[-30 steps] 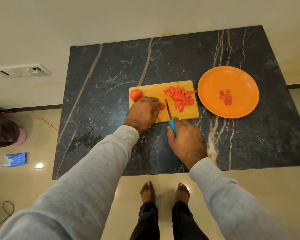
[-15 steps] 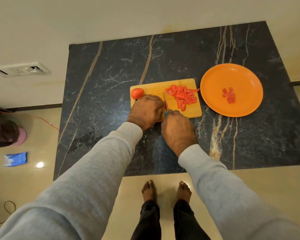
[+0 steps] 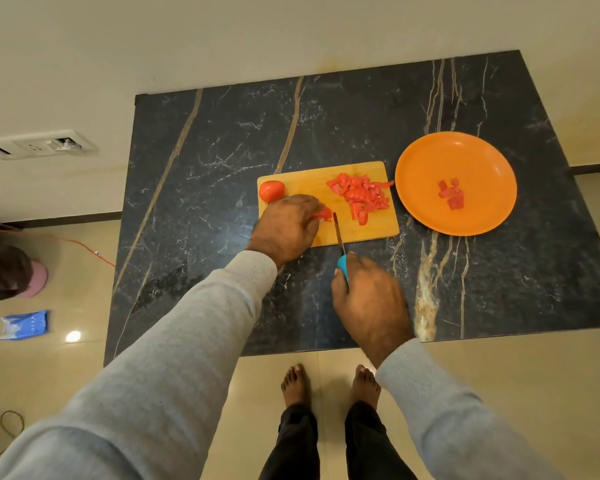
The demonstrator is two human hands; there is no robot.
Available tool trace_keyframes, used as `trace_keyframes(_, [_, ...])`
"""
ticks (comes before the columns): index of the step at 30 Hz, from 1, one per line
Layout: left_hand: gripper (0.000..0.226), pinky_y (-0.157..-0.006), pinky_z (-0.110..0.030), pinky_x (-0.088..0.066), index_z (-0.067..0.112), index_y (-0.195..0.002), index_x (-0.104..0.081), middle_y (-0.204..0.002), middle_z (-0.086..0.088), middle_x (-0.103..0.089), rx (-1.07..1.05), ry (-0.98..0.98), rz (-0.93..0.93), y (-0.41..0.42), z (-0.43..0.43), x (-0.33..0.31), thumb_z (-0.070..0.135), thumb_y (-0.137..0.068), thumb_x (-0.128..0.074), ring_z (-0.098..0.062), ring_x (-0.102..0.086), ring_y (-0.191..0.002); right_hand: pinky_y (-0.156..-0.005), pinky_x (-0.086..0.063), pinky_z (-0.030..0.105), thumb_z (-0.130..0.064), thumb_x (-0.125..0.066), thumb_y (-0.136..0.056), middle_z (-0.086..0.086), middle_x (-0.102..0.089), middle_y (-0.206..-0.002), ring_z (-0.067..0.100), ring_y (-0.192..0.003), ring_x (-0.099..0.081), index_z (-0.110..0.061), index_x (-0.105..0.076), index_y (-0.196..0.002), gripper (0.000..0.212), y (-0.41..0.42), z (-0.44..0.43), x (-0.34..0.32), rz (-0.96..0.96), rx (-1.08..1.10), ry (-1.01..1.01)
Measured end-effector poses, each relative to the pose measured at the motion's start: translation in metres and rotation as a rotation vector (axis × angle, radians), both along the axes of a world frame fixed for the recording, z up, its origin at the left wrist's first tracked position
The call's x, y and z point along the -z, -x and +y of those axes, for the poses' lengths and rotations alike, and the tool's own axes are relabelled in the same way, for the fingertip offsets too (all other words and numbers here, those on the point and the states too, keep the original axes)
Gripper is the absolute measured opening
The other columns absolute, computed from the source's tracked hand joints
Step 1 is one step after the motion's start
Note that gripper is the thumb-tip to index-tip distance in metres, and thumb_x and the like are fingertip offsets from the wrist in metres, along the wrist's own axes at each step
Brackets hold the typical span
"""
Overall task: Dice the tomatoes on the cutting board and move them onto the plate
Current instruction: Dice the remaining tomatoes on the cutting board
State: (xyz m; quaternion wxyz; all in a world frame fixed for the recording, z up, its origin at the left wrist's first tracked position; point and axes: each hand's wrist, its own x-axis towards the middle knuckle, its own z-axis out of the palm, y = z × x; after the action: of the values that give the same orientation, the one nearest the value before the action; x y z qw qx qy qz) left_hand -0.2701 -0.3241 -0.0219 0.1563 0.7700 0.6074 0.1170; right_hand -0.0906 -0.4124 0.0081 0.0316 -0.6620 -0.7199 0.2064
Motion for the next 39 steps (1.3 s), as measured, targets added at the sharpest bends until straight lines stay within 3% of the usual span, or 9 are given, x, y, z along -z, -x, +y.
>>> trace_keyframes(4, [0.032,-0.110,-0.042,-0.052,0.014,-0.125,-0.076,-0.131,-0.006,-0.073,-0.005,-0.051,-0.033,0.001,-0.007,0.008,0.025,-0.101,-0.060,-0.025,-0.067,-0.121,-0.075,-0.057,0.038,-0.037,-0.044,-0.103,0.008,-0.064,-0.108,0.024,-0.089,-0.065,-0.011,-0.059,-0.130,0.040,0.012,0.010,0.007,0.039,-0.029,-0.106])
trace_keyframes(9, [0.034,-0.103,-0.038,-0.055,0.010,-0.115,-0.081,-0.121,-0.007,-0.078,-0.049,-0.053,-0.029,-0.004,-0.003,0.005,0.024,-0.098,-0.055,-0.025,-0.072,-0.111,-0.071,-0.055,0.041,-0.031,-0.048,-0.101,0.012,-0.065,-0.105,0.032,-0.088,-0.065,-0.008,-0.060,-0.128,0.038,0.030,0.029,0.016,0.009,-0.040,-0.082])
trace_keyframes(14, [0.032,-0.100,-0.039,-0.057,0.008,-0.112,-0.081,-0.117,-0.009,-0.078,-0.042,-0.036,-0.041,-0.004,-0.001,0.004,0.022,-0.097,-0.056,-0.028,-0.073,-0.106,-0.067,-0.051,0.040,-0.020,-0.054,-0.096,0.016,-0.066,-0.102,0.037,-0.086,-0.066,-0.003,-0.065,-0.111,0.025,0.040,0.059,0.011,-0.026,-0.075,-0.076])
trace_keyframes(18, [0.028,-0.103,-0.038,-0.055,0.008,-0.115,-0.080,-0.120,-0.009,-0.077,-0.047,-0.039,-0.028,-0.005,0.000,0.005,0.020,-0.098,-0.061,-0.028,-0.071,-0.110,-0.069,-0.053,0.039,-0.024,-0.052,-0.098,0.014,-0.064,-0.109,0.035,-0.090,-0.067,-0.005,-0.063,-0.118,0.029,0.038,0.052,0.008,-0.093,-0.116,-0.057])
trace_keyframes(24, [0.036,-0.105,-0.040,-0.055,0.009,-0.118,-0.079,-0.123,-0.008,-0.076,-0.072,-0.020,-0.049,-0.006,-0.002,0.005,0.027,-0.101,-0.053,-0.026,-0.071,-0.113,-0.079,-0.055,0.036,-0.023,-0.049,-0.102,0.011,-0.062,-0.118,0.028,-0.096,-0.067,-0.009,-0.053,-0.131,0.032,0.023,0.010,0.012,-0.094,-0.107,0.077])
trace_keyframes(30, [0.030,-0.113,-0.041,-0.049,0.015,-0.126,-0.076,-0.133,-0.004,-0.072,-0.114,-0.056,-0.122,0.004,-0.011,0.004,0.026,-0.100,-0.063,-0.022,-0.064,-0.125,-0.079,-0.057,0.035,-0.036,-0.041,-0.106,0.008,-0.062,-0.116,0.024,-0.094,-0.066,-0.011,-0.053,-0.137,0.042,0.013,-0.003,0.002,0.028,-0.037,-0.050])
trace_keyframes(32, [0.027,-0.111,-0.038,-0.050,0.014,-0.122,-0.077,-0.128,-0.004,-0.074,-0.099,-0.093,-0.115,0.006,-0.013,0.008,0.022,-0.099,-0.066,-0.022,-0.065,-0.120,-0.078,-0.055,0.036,-0.034,-0.042,-0.106,0.008,-0.062,-0.115,0.025,-0.094,-0.065,-0.009,-0.053,-0.138,0.042,0.018,0.002,0.004,0.030,-0.052,-0.071])
trace_keyframes(35, [0.023,-0.104,-0.033,-0.049,0.013,-0.115,-0.080,-0.119,-0.004,-0.078,-0.082,-0.121,-0.098,0.007,-0.011,0.012,0.019,-0.096,-0.068,-0.023,-0.069,-0.112,-0.074,-0.054,0.039,-0.030,-0.045,-0.103,0.012,-0.064,-0.111,0.031,-0.091,-0.066,-0.007,-0.057,-0.133,0.040,0.031,0.014,0.009,0.002,-0.081,-0.078])
trace_keyframes(39, [0.025,-0.102,-0.036,-0.051,0.010,-0.114,-0.081,-0.117,-0.007,-0.078,-0.082,-0.109,-0.067,0.006,-0.007,0.012,0.019,-0.095,-0.067,-0.026,-0.069,-0.111,-0.066,-0.052,0.041,-0.023,-0.052,-0.098,0.014,-0.065,-0.102,0.036,-0.085,-0.066,-0.005,-0.064,-0.114,0.027,0.044,0.041,0.008,-0.007,-0.064,-0.086])
